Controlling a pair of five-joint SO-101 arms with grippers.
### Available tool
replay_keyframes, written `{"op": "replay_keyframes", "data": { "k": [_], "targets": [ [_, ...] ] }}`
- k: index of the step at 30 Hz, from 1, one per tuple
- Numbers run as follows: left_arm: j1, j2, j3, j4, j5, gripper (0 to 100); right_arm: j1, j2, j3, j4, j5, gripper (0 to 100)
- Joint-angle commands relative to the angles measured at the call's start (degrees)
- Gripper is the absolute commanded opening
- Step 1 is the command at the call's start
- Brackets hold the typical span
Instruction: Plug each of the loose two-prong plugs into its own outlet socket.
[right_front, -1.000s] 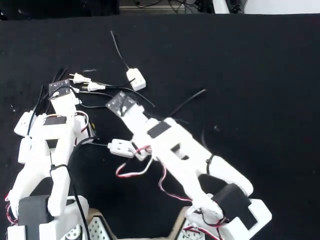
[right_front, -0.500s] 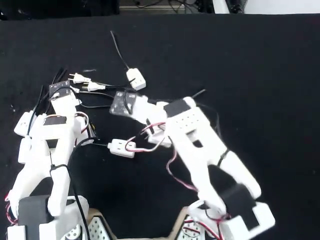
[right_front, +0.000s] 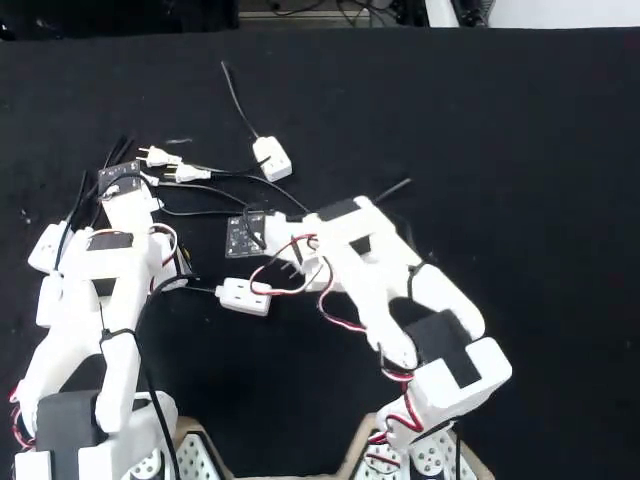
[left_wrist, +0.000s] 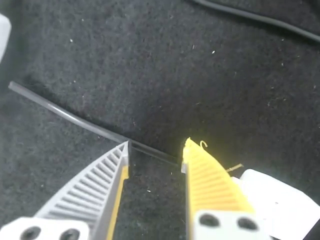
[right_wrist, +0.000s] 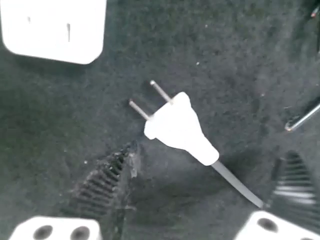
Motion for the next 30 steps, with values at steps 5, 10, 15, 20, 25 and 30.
{"op": "replay_keyframes", "data": {
  "k": [5, 10, 15, 20, 25, 30],
  "targets": [
    [0.22, -2.02, -1.10, 0.09, 0.18, 18, 1.58, -1.45, -4.44, 6.42, -6.77, 4.8],
    [0.22, -2.02, -1.10, 0.00, 0.18, 18, 2.20, -9.98, -3.91, 12.66, -14.51, 1.0],
    [0.22, -1.93, -1.19, 0.00, 0.18, 18, 2.20, -19.38, -1.19, 16.18, -24.97, 1.1],
    [0.22, -1.67, -1.36, 0.00, 0.18, 18, 1.85, -20.26, 6.73, 14.59, -27.60, 5.7],
    [0.22, -1.67, -1.45, -0.09, 0.26, 18, 2.20, -17.36, 13.49, 9.58, -27.16, 24.0],
    [0.22, -1.58, -1.45, -0.09, 0.26, 18, 1.85, -17.01, 13.85, 6.33, -27.60, 23.2]
  ]
}}
